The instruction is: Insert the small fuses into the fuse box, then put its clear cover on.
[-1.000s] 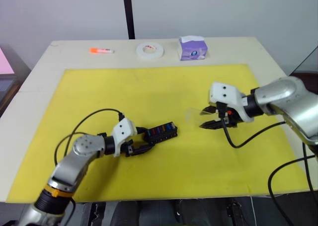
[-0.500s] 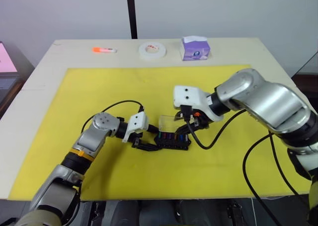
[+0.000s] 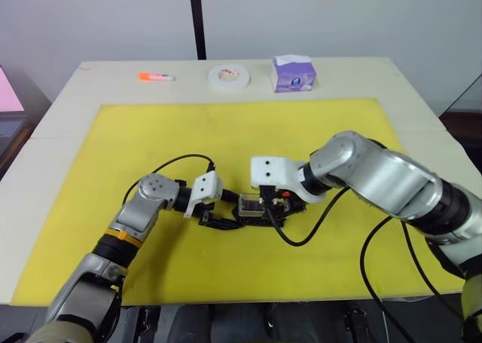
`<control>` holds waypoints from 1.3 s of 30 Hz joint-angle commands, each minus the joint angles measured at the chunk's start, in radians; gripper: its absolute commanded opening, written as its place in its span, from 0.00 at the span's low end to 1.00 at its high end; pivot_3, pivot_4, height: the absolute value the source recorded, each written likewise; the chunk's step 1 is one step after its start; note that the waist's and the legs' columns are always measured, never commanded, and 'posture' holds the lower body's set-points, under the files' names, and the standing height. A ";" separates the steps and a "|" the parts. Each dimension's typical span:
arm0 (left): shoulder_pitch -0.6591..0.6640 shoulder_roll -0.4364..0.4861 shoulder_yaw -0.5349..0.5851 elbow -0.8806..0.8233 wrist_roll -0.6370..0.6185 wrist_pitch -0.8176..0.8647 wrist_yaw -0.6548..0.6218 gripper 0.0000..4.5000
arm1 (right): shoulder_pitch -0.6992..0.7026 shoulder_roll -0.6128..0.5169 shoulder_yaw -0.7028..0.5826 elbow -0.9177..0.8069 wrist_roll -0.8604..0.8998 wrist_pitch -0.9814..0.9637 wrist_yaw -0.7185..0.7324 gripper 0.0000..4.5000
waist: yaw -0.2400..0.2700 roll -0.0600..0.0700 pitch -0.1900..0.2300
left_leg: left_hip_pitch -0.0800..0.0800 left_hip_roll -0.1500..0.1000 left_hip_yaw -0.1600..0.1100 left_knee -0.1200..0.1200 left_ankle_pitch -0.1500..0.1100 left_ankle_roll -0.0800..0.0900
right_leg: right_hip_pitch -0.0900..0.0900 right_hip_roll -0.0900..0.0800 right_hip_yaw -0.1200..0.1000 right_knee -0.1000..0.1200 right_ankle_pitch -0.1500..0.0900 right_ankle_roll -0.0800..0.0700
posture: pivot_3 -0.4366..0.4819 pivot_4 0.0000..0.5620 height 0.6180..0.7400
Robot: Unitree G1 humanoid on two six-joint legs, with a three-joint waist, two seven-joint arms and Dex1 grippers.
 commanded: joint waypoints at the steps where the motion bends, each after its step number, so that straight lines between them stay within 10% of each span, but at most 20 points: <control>1: 0.024 0.009 -0.007 0.002 0.028 0.020 0.005 0.61 | 0.004 0.013 -0.002 -0.017 -0.010 -0.008 -0.015 0.42 | 0.000 0.000 0.000 | 0.000 0.000 0.000 0.000 0.000 0.000 | 0.000 0.000 0.000 0.000 0.000 0.000 | 0.48 0.27 1.00; 39: 0.067 -0.023 -0.014 -0.045 0.036 0.058 0.034 0.61 | 0.041 0.089 0.090 -0.005 -0.005 0.122 -0.111 0.42 | -0.001 -0.001 -0.024 | 0.005 0.000 0.000 -0.002 0.000 0.000 | 0.004 0.000 0.000 -0.001 -0.001 0.000 | 0.48 0.27 1.00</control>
